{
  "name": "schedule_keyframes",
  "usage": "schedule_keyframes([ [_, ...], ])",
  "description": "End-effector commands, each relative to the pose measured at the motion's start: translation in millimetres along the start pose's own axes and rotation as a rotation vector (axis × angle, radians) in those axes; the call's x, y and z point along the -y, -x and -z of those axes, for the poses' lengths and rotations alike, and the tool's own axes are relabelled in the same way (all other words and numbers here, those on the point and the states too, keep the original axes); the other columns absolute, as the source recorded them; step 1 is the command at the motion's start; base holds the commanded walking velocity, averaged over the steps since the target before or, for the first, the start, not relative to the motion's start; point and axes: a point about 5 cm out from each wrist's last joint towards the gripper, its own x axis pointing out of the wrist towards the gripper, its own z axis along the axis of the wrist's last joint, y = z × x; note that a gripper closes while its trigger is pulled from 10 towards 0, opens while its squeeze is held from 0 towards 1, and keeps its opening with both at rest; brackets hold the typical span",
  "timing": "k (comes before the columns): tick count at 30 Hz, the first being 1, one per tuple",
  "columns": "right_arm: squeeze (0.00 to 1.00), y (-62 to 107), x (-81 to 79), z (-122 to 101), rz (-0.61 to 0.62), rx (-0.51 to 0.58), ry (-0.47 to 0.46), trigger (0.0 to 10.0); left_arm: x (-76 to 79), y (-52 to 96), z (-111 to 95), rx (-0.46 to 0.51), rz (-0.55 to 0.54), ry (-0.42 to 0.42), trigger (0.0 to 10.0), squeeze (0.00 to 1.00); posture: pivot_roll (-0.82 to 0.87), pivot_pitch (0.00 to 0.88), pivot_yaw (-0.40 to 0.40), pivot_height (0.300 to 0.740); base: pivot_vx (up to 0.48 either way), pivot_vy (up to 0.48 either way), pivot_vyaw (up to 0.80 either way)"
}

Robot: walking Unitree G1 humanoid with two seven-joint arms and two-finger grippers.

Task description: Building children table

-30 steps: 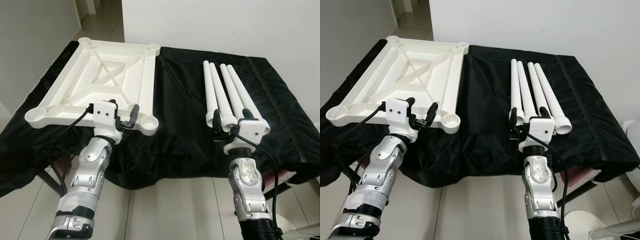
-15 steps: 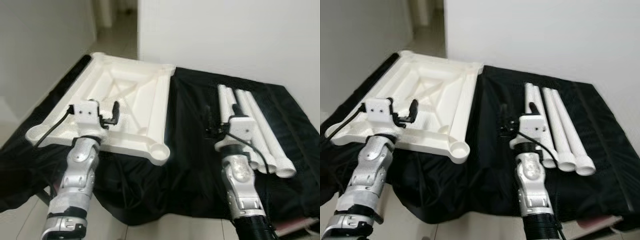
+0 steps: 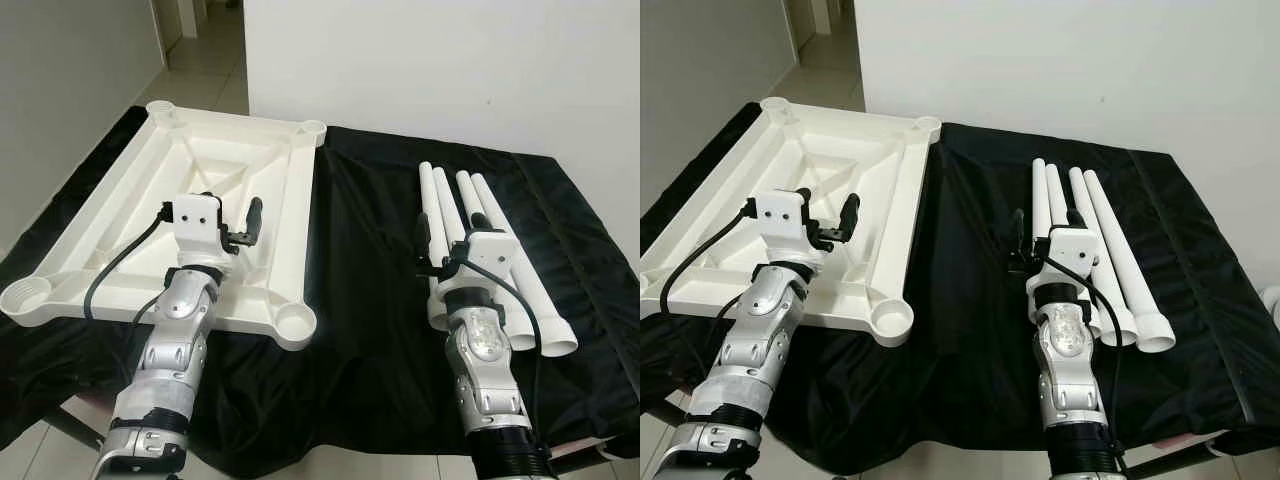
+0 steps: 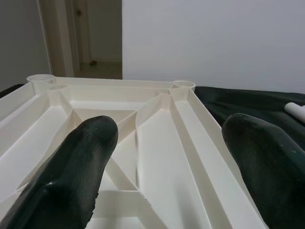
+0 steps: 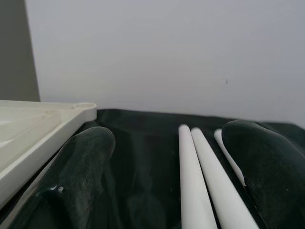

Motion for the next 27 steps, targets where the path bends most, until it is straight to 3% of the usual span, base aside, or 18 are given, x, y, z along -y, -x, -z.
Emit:
schedule_keyframes([
  [1, 0.00, 2.3, 2.4, 5.5, 0.044, -0.049, -0.028, 10.0, 7.8, 0.5, -1.4, -0.004, 0.070, 0.002, 10.0, 0.00, 0.00, 0.033, -0.037, 0.740, 0.000, 0.000, 0.00],
  [8, 0.00, 13.4, -3.0, 17.9, 0.127, -0.141, -0.070, 10.0, 23.4, 3.3, -5.2, -0.009, 0.206, -0.005, 10.0, 0.00, 0.00, 0.048, -0.029, 0.740, 0.000, 0.000, 0.00],
  [17, 0.00, 32.5, -4.9, 37.0, 0.170, -0.291, -0.089, 10.0, 29.7, 3.6, -8.1, -0.022, 0.237, 0.004, 10.0, 0.00, -0.01, 0.069, -0.015, 0.740, 0.000, 0.000, 0.00],
  [27, 0.00, 38.2, 6.0, 51.3, 0.153, -0.407, -0.062, 10.0, 32.9, 3.3, -9.8, -0.037, 0.260, 0.001, 10.0, 0.00, -0.02, 0.087, -0.008, 0.740, 0.000, 0.000, 0.00],
])
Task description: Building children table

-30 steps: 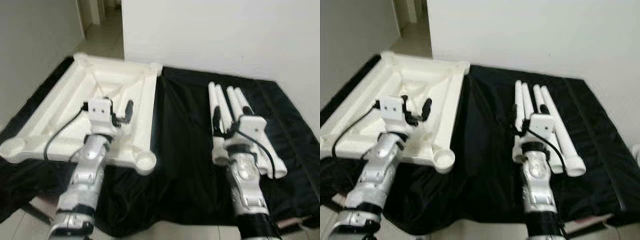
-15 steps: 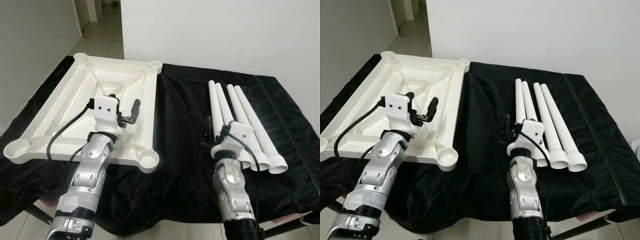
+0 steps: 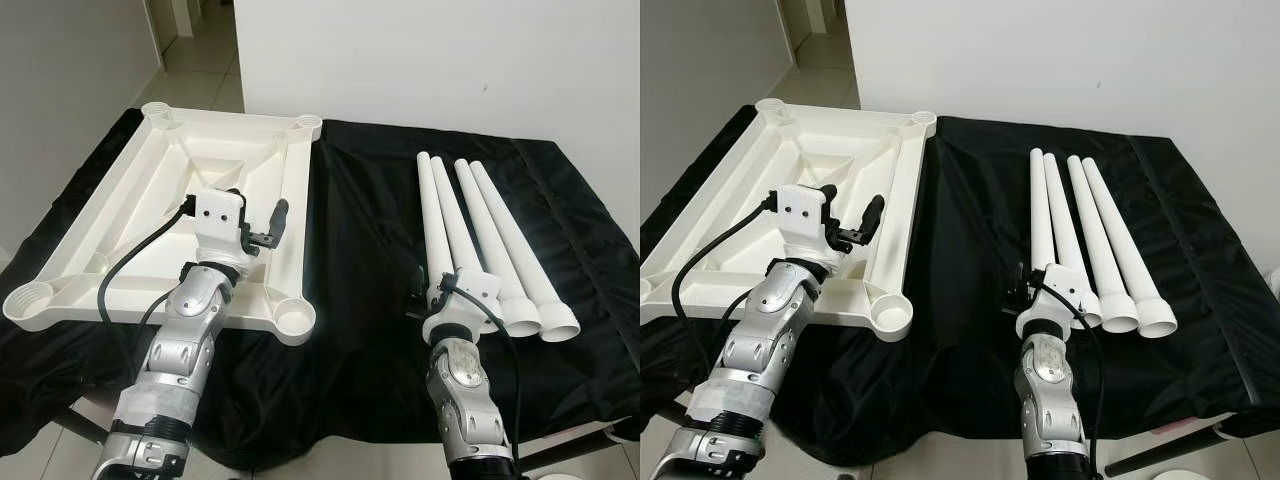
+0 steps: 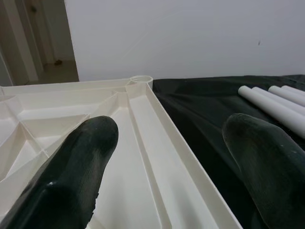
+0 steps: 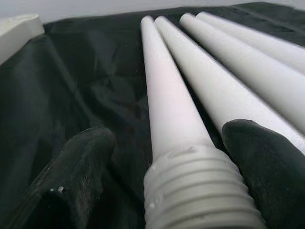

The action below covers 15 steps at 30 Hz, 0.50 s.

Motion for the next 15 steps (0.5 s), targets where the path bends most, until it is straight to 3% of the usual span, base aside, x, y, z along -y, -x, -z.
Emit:
schedule_keyframes([
  [1, 0.00, -0.2, 4.7, 10.8, -0.003, -0.073, -0.005, 10.0, 10.2, 1.2, 1.0, -0.015, 0.151, -0.009, 10.0, 0.00, -0.02, 0.090, -0.009, 0.740, 0.000, 0.000, 0.00],
  [15, 0.00, -12.7, 10.3, 6.2, -0.048, -0.109, 0.040, 10.0, 24.9, -3.0, 7.1, -0.052, 0.201, 0.005, 10.0, 0.00, -0.04, 0.090, -0.040, 0.740, 0.000, 0.000, 0.00],
])
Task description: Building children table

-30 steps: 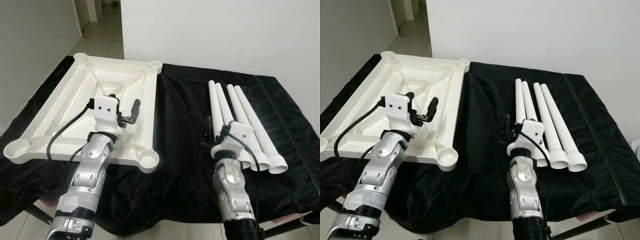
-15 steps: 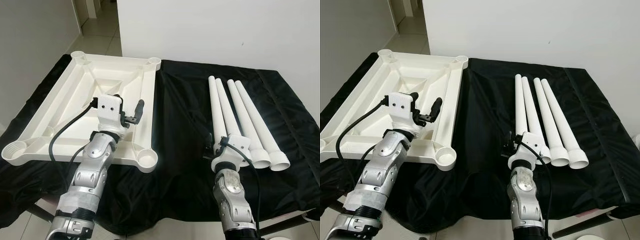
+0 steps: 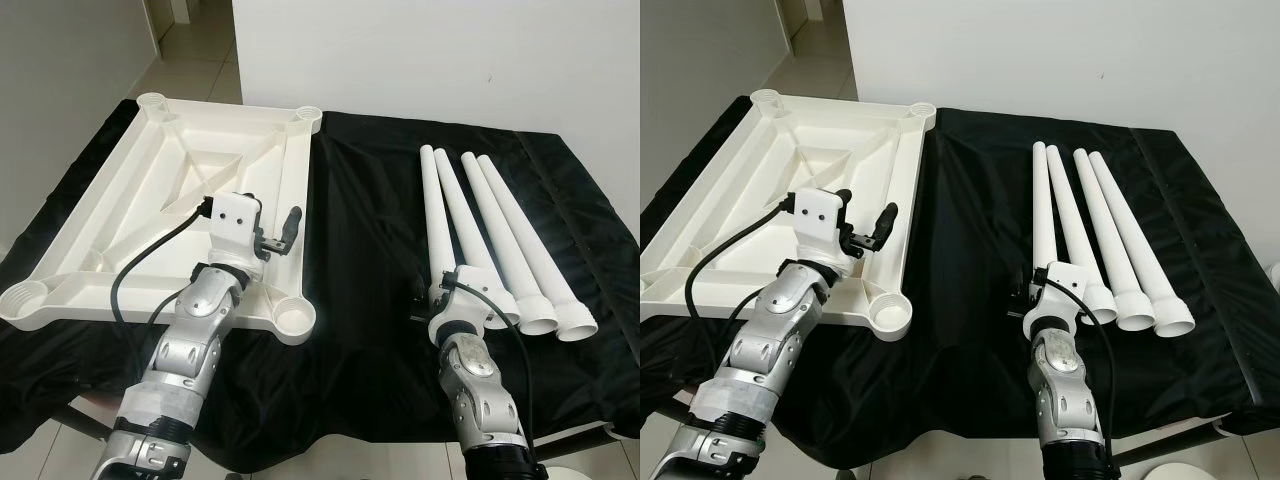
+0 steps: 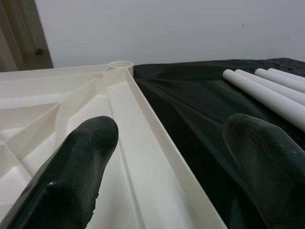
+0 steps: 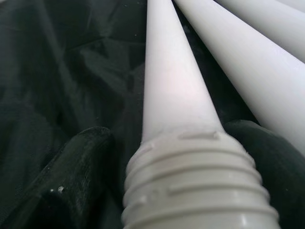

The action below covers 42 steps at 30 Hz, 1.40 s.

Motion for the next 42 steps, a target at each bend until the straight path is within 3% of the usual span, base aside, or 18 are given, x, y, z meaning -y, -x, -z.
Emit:
schedule_keyframes([
  [1, 0.00, -1.7, 0.1, 4.1, -0.026, -0.032, -0.006, 4.6, 10.0, -1.5, 2.3, -0.023, 0.132, 0.018, 10.0, 0.00, -0.04, 0.091, -0.042, 0.740, 0.000, 0.000, 0.00],
  [2, 0.00, -1.7, 0.1, 4.1, -0.026, -0.032, -0.006, 4.6, 10.0, -1.5, 2.3, -0.023, 0.132, 0.018, 10.0, 0.00, -0.04, 0.091, -0.042, 0.740, 0.000, 0.000, 0.00],
  [3, 0.00, -2.2, -0.9, 4.7, -0.041, -0.040, -0.010, 1.6, 10.7, -2.2, 2.5, -0.027, 0.131, 0.032, 10.0, 0.00, -0.04, 0.091, -0.045, 0.740, 0.000, 0.000, 0.00],
  [4, 0.00, -2.6, -1.3, 5.1, -0.047, -0.045, -0.014, 0.0, 10.9, -2.7, 2.2, -0.027, 0.127, 0.036, 10.0, 0.00, -0.04, 0.091, -0.045, 0.740, 0.000, 0.000, 0.00],
  [10, 0.00, -4.0, -3.4, 6.1, -0.080, -0.064, -0.053, 0.0, 11.6, -3.6, 0.5, -0.034, 0.139, 0.017, 10.0, 0.00, -0.03, 0.093, -0.045, 0.740, 0.000, 0.000, 0.00],
  [19, 0.00, -2.9, -8.4, -1.6, -0.163, -0.010, -0.058, 0.0, 11.4, -4.7, -2.5, -0.089, 0.207, 0.082, 10.0, 0.00, -0.02, 0.095, -0.030, 0.740, 0.000, 0.000, 0.00],
  [20, 0.00, -2.6, -8.7, -5.8, -0.165, 0.024, -0.033, 2.5, 11.7, -4.9, -3.5, -0.093, 0.221, 0.097, 10.0, 0.00, -0.02, 0.095, -0.030, 0.740, 0.000, 0.000, 0.00],
  [21, 0.00, -2.6, -8.7, -5.8, -0.165, 0.024, -0.033, 2.5, 11.7, -4.9, -3.5, -0.093, 0.221, 0.097, 10.0, 0.00, -0.02, 0.095, -0.030, 0.740, 0.000, 0.000, 0.00],
  [22, 0.00, -2.3, -9.7, -10.5, -0.174, 0.060, -0.013, 10.0, 11.7, -5.5, -3.5, -0.109, 0.235, 0.134, 10.0, 0.00, -0.03, 0.093, -0.024, 0.740, 0.000, 0.000, 0.00],
  [24, 0.00, -0.8, -11.5, -17.5, -0.194, 0.120, 0.009, 10.0, 13.0, -6.4, -5.0, -0.116, 0.267, 0.174, 10.0, 0.00, -0.03, 0.090, -0.021, 0.740, 0.000, 0.000, 0.00],
  [25, 0.00, 3.6, -15.5, -29.7, -0.238, 0.228, 0.044, 10.0, 16.0, -8.4, -9.5, -0.118, 0.320, 0.260, 10.0, 0.00, -0.03, 0.090, -0.021, 0.740, 0.000, 0.000, 0.00],
  [27, 0.00, 11.3, -25.3, -40.7, -0.321, 0.330, 0.087, 10.0, 18.2, -11.9, -18.3, -0.105, 0.367, 0.360, 10.0, 0.00, -0.03, 0.086, -0.017, 0.740, 0.000, 0.000, 0.00],
  [33, 0.00, 20.3, -39.4, -50.3, -0.441, 0.418, 0.095, 10.0, 20.0, -15.6, -24.6, -0.149, 0.443, 0.478, 10.0, 0.00, -0.03, 0.080, -0.007, 0.740, 0.000, 0.000, 0.00],
  [35, 0.00, 25.7, -48.4, -54.3, -0.533, 0.461, 0.095, 10.0, 19.9, -19.2, -30.1, -0.176, 0.495, 0.563, 10.0, 0.00, -0.03, 0.076, -0.002, 0.740, 0.000, 0.000, 0.00],
  [38, 0.00, 26.8, -52.2, -55.3, -0.569, 0.474, 0.102, 10.0, 18.9, -22.5, -35.8, -0.170, 0.517, 0.609, 10.0, 0.00, -0.03, 0.074, -0.002, 0.740, 0.000, 0.000, 0.00],
  [41, 0.00, 28.7, -62.0, -54.3, -0.654, 0.489, 0.149, 10.0, 17.2, -28.9, -54.4, -0.125, 0.602, 0.767, 10.0, 0.00, -0.03, 0.074, -0.002, 0.740, 0.000, 0.000, 0.00],
  [42, 0.00, 28.7, -62.0, -54.3, -0.654, 0.489, 0.149, 10.0, 17.2, -28.9, -54.4, -0.125, 0.602, 0.767, 10.0, 0.00, -0.03, 0.074, -0.002, 0.740, 0.000, 0.000, 0.00],
])
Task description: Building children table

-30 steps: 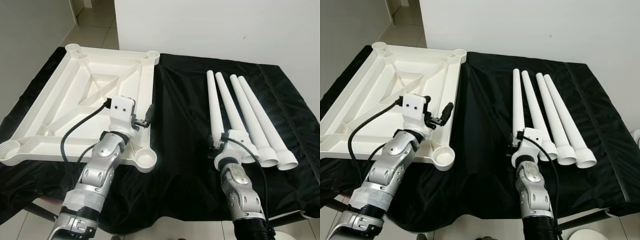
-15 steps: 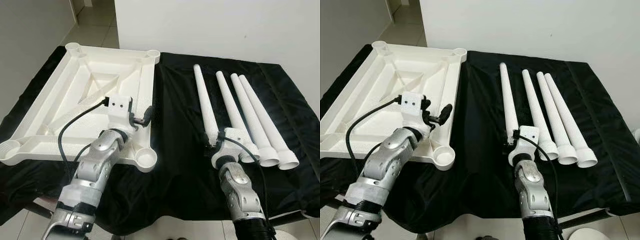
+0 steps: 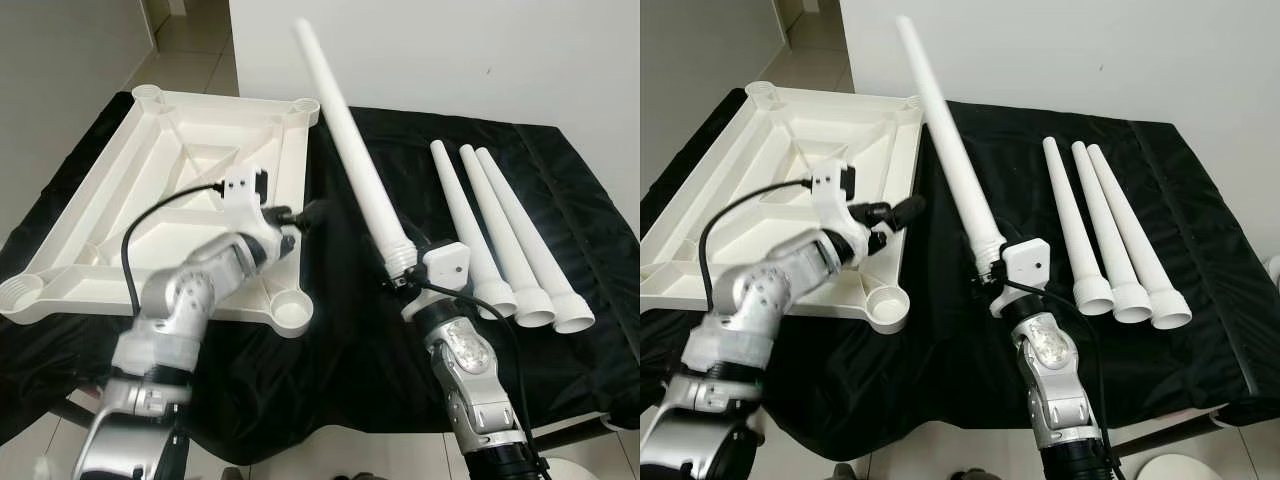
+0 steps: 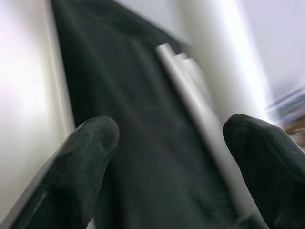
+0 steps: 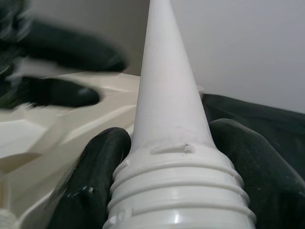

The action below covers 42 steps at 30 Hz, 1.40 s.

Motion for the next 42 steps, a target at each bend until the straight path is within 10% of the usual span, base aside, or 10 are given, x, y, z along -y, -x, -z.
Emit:
schedule_keyframes([
  [1, 0.00, -4.5, -5.6, -4.9, -0.053, 0.042, 0.031, 10.0, 21.6, 2.0, -6.0, 0.007, 0.399, 0.106, 10.0, 0.00, -0.03, 0.074, -0.002, 0.740, 0.000, 0.000, 0.00],
  [25, 0.00, 13.9, -20.1, 6.8, -0.077, 0.078, 0.229, 10.0, 4.5, -4.0, -61.5, 0.097, 0.382, 0.298, 10.0, 0.00, -0.05, 0.058, 0.020, 0.740, 0.000, 0.000, 0.00],
  [26, 0.00, 16.3, -19.8, 8.2, -0.077, 0.072, 0.233, 10.0, 0.7, -4.0, -66.4, 0.111, 0.359, 0.294, 2.1, 0.00, -0.05, 0.057, 0.024, 0.740, 0.000, 0.000, 0.00],
  [27, 0.00, 16.3, -19.8, 8.2, -0.077, 0.072, 0.233, 10.0, 0.7, -4.0, -66.4, 0.111, 0.359, 0.294, 2.1, 0.00, -0.05, 0.057, 0.024, 0.740, 0.000, 0.000, 0.00],
  [28, 0.00, 17.9, -20.7, 9.6, -0.090, 0.068, 0.242, 10.0, -0.3, -4.4, -68.9, 0.117, 0.354, 0.278, 0.0, 0.00, -0.06, 0.056, 0.024, 0.740, 0.000, 0.000, 0.00],
  [42, 0.00, 17.8, -24.7, 12.1, -0.143, 0.090, 0.283, 10.0, 2.6, -9.7, -72.4, 0.113, 0.372, 0.282, 0.0, 0.00, -0.06, 0.038, 0.013, 0.740, 0.000, 0.000, 0.00],
])
